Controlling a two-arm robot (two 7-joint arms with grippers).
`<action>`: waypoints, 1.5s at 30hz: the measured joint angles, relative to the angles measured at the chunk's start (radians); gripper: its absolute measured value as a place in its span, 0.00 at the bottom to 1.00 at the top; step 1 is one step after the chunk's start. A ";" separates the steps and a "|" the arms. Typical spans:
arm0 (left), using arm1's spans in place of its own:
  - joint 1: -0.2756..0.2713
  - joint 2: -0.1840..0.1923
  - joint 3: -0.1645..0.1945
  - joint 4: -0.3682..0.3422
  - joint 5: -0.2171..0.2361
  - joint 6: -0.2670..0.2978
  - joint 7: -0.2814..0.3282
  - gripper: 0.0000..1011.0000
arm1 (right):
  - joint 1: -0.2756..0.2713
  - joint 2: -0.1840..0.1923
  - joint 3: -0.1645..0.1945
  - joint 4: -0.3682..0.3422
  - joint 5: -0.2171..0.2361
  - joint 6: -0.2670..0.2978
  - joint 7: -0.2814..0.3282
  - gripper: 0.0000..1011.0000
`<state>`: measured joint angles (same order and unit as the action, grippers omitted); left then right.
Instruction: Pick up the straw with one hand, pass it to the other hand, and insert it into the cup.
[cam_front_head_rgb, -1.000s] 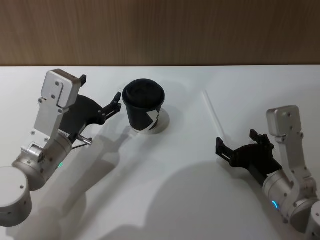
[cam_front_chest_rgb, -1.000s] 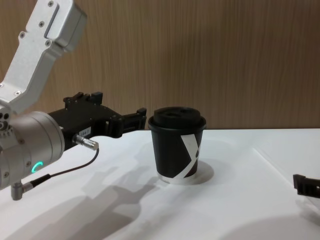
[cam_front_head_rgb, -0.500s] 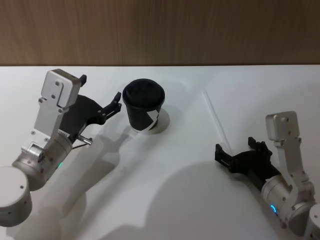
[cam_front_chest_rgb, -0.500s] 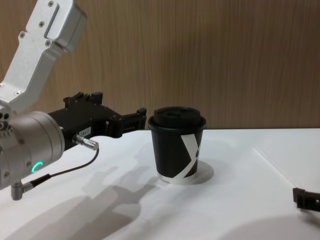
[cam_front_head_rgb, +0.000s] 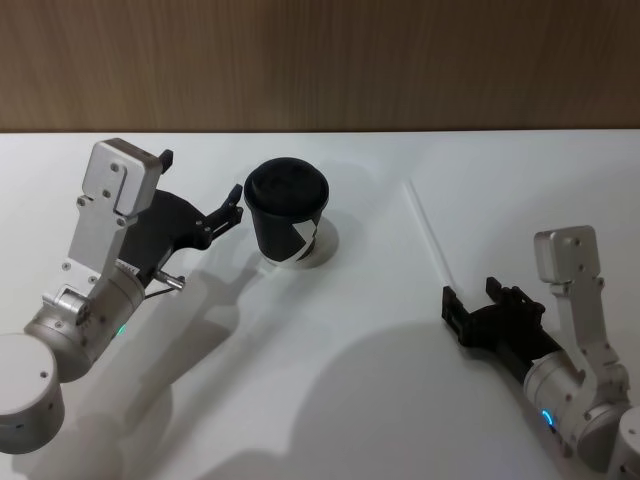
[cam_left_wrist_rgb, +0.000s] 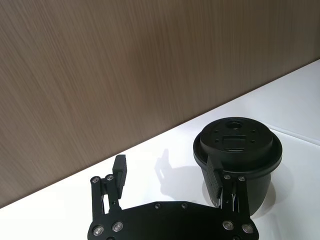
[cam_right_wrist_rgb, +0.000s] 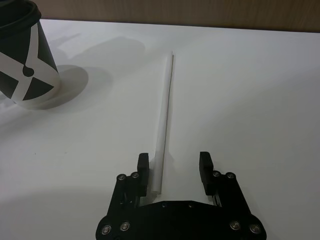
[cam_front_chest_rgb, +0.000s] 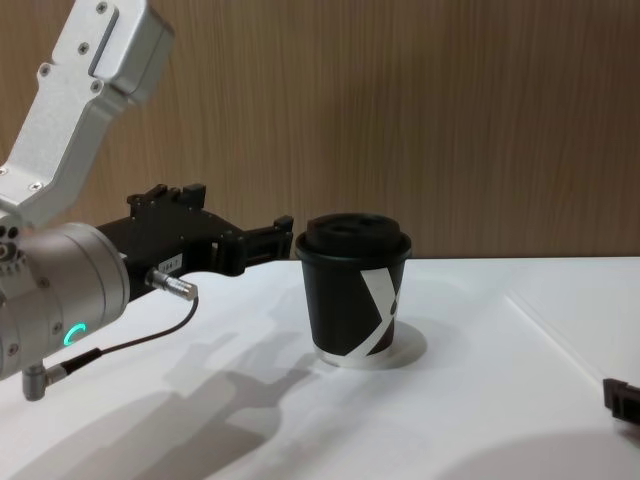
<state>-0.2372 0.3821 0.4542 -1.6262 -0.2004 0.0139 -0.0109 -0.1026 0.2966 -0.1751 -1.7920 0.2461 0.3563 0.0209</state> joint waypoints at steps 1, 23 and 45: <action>0.000 0.000 0.000 0.000 0.000 0.000 0.000 0.99 | 0.000 -0.001 0.001 0.001 0.000 0.000 0.001 0.63; 0.000 0.000 0.000 0.000 0.000 0.000 0.000 0.99 | 0.014 -0.017 -0.015 0.027 -0.009 -0.007 0.047 0.05; 0.000 0.000 0.000 0.000 0.000 0.000 0.000 0.99 | 0.042 -0.034 -0.019 0.048 -0.056 -0.103 0.059 0.01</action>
<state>-0.2372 0.3821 0.4542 -1.6262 -0.2004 0.0139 -0.0109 -0.0606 0.2627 -0.1944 -1.7441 0.1901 0.2537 0.0796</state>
